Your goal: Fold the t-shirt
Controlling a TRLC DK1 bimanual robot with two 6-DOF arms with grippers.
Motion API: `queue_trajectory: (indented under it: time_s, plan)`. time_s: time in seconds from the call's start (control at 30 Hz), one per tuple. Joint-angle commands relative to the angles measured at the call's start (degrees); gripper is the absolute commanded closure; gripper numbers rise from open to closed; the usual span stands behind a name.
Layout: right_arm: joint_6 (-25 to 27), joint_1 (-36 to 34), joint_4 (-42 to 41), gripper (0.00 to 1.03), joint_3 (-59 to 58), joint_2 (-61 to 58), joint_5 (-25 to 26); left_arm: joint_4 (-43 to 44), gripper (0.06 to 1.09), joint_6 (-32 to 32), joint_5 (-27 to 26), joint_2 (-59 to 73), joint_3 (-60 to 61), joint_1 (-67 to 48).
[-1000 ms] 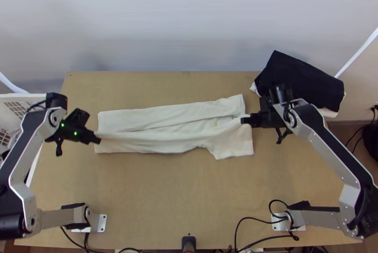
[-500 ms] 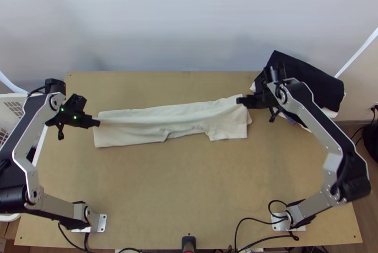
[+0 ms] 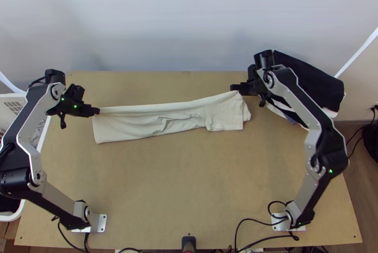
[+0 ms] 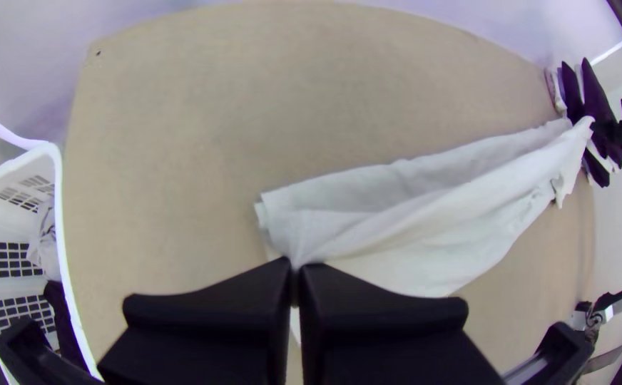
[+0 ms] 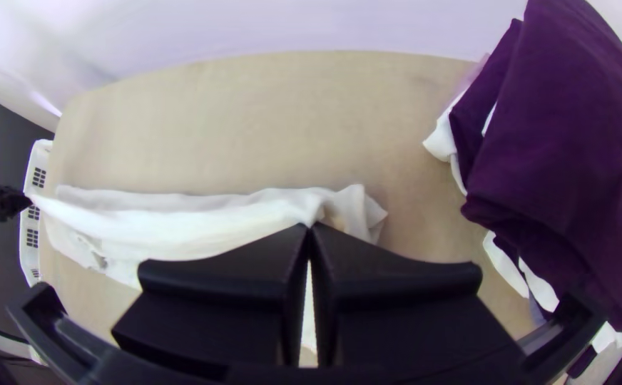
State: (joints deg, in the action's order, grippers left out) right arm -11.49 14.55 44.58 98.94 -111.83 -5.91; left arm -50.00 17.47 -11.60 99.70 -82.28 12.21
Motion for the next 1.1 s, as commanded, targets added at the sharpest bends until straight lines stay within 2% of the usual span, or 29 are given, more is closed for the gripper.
queue_trajectory:
  time_s: [0.0,0.03,0.1,0.13,0.17,0.2,0.5,0.6,0.7,0.87,1.07]
  plan:
    - [0.32,-0.40,-0.19,0.96,2.93,-3.39,3.28,4.29,0.82,-4.99,-0.62,1.02,-1.30,-0.69]
    - [0.32,-0.31,-0.19,0.78,3.37,-3.83,4.59,4.82,0.70,-5.35,-1.41,0.49,-1.30,-0.87]
    - [0.24,-0.13,-0.19,0.10,3.98,-3.92,6.35,6.40,0.33,-7.72,-2.12,0.14,-1.48,-1.04]
    - [0.15,-0.13,-0.19,0.03,4.51,-3.92,7.14,5.79,0.19,-7.81,-2.99,0.23,-1.74,-1.13]
    - [-0.03,-0.13,-0.19,0.03,4.78,-3.57,7.58,5.88,0.12,-8.07,-3.08,0.32,-2.01,-1.13]
    - [-0.29,-0.22,-0.19,0.03,4.95,-3.04,7.93,5.88,0.11,-8.42,-3.17,0.32,-2.18,-0.87]
    - [-2.40,0.92,1.30,0.03,2.67,7.86,8.02,6.23,0.11,-7.81,-7.30,-4.34,3.71,4.76]
    - [-3.98,1.27,4.47,0.03,2.14,11.20,5.21,6.58,0.11,-5.08,-10.99,-6.27,8.80,7.83]
    - [-5.56,1.36,7.89,0.03,2.75,14.01,-0.33,6.32,0.14,-0.16,-14.51,-7.06,13.29,10.64]
    - [-11.28,1.27,13.96,0.03,7.85,16.65,-13.95,6.23,0.14,7.13,-15.30,-7.85,19.79,12.84]
    - [-15.23,1.27,17.12,0.03,11.81,17.61,-24.85,7.46,0.14,8.98,-18.64,-6.54,23.04,13.19]
